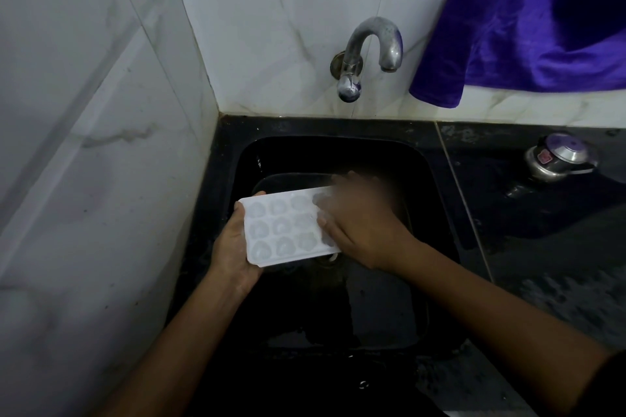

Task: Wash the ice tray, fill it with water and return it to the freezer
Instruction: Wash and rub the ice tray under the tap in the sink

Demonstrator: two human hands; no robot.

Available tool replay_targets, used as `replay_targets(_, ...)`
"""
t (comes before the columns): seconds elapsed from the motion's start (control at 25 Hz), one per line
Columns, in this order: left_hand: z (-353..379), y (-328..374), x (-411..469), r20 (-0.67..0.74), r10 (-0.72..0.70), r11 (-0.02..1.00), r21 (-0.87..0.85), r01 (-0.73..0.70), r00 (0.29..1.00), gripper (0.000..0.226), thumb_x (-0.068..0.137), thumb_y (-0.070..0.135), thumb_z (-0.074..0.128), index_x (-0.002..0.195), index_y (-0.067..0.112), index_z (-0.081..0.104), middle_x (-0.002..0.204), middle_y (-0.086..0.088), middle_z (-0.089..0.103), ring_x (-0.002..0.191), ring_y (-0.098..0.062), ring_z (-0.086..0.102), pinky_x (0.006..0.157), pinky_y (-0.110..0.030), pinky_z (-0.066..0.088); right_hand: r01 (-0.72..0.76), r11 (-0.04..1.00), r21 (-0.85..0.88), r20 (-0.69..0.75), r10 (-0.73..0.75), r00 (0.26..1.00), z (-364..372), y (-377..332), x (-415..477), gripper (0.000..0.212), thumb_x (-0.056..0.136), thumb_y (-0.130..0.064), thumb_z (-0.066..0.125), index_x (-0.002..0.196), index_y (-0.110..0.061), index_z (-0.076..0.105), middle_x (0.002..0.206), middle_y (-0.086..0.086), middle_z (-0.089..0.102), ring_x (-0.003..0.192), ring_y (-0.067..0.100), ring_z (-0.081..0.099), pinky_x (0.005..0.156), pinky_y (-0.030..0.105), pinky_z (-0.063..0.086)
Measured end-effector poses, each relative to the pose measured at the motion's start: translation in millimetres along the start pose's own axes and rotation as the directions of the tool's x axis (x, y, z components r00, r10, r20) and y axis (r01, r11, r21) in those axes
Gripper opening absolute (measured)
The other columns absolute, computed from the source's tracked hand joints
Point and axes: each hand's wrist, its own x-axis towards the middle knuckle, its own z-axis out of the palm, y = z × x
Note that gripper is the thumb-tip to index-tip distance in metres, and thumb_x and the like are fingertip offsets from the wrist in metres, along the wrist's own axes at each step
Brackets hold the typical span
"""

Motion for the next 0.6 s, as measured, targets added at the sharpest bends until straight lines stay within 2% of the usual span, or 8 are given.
replay_targets(0.08, 1.0, -3.5, 0.3, 0.000, 0.019, 0.999, 0.031, -0.019, 1.000, 0.066, 0.106, 0.055, 0.051, 0.157, 0.014, 0.044, 0.154, -0.025, 0.051, 0.141, -0.049, 0.050, 0.118, -0.069, 0.034, -0.056, 0.998, 0.016, -0.006, 0.056, 0.998, -4.7, 1.6, 4.0, 0.052, 0.106, -0.057, 0.020, 0.138, -0.032, 0.053, 0.167, 0.014, 0.025, 0.156, 0.039, 0.014, 0.124, 0.066, 0.007)
replay_targets(0.12, 1.8, -5.3, 0.7, 0.001, 0.017, 0.999, 0.043, -0.017, 1.000, 0.067, 0.105, 0.055, 0.052, 0.158, 0.013, 0.043, 0.155, -0.025, 0.050, 0.142, -0.049, 0.049, 0.118, -0.069, 0.034, -0.071, 0.997, 0.018, -0.002, 0.071, 0.998, -4.7, -1.5, 6.2, 0.057, 0.104, -0.058, 0.017, 0.136, -0.029, 0.053, 0.167, 0.014, 0.025, 0.156, 0.039, 0.014, 0.124, 0.065, 0.007)
replay_targets(0.24, -1.7, -0.4, 1.7, -0.046, 0.013, 1.000, 0.023, -0.012, 0.999, 0.073, 0.103, 0.057, 0.056, 0.159, 0.013, 0.041, 0.159, -0.026, 0.045, 0.145, -0.050, 0.044, 0.119, -0.070, 0.030, -0.005, 1.000, -0.012, 0.014, 0.005, 1.000, 2.0, -4.7, 1.1, 0.068, 0.099, -0.061, 0.010, 0.143, -0.026, 0.048, 0.167, 0.014, 0.025, 0.156, 0.039, 0.014, 0.124, 0.066, 0.009)
replay_targets(0.32, -0.8, 0.7, -0.4, -0.009, -0.008, 1.000, 0.009, 0.008, 1.000, 0.069, 0.104, 0.056, 0.054, 0.158, 0.014, 0.043, 0.157, -0.026, 0.048, 0.143, -0.051, 0.047, 0.118, -0.072, 0.031, -0.015, 1.000, -0.013, 0.004, 0.015, 1.000, 0.5, 2.5, 0.6, 0.062, 0.101, -0.060, 0.012, 0.143, -0.033, 0.049, 0.166, 0.014, 0.026, 0.156, 0.040, 0.015, 0.123, 0.067, 0.009)
replay_targets(0.4, 3.2, -3.3, -1.7, -0.026, 0.023, 0.998, 0.057, -0.021, 0.999, 0.064, 0.106, 0.056, 0.050, 0.156, 0.015, 0.047, 0.152, -0.025, 0.054, 0.139, -0.050, 0.052, 0.116, -0.071, 0.035, -0.067, 0.998, 0.003, 0.011, 0.067, 0.998, -2.1, 1.4, 4.4, 0.063, 0.100, -0.060, 0.011, 0.137, -0.031, 0.052, 0.166, 0.015, 0.027, 0.155, 0.040, 0.016, 0.123, 0.065, 0.008)
replay_targets(0.48, 5.6, -5.4, -3.0, -0.043, 0.038, 0.996, 0.083, -0.034, 0.998, 0.069, 0.104, 0.057, 0.052, 0.157, 0.014, 0.044, 0.155, -0.025, 0.050, 0.141, -0.050, 0.049, 0.117, -0.070, 0.034, -0.044, 0.999, -0.004, 0.020, 0.044, 0.999, 2.6, -3.8, 3.5, 0.069, 0.099, -0.062, 0.010, 0.140, -0.024, 0.050, 0.166, 0.015, 0.027, 0.155, 0.039, 0.016, 0.124, 0.064, 0.009)
replay_targets(0.6, 4.2, 0.8, -3.7, -0.054, 0.044, 0.996, 0.081, -0.040, 0.998, 0.069, 0.104, 0.057, 0.053, 0.157, 0.013, 0.045, 0.154, -0.025, 0.052, 0.140, -0.050, 0.051, 0.116, -0.070, 0.036, -0.020, 1.000, -0.003, 0.017, 0.020, 1.000, 2.6, 3.2, -2.1, 0.059, 0.104, -0.059, 0.015, 0.145, -0.031, 0.047, 0.166, 0.014, 0.026, 0.156, 0.039, 0.015, 0.123, 0.066, 0.009)
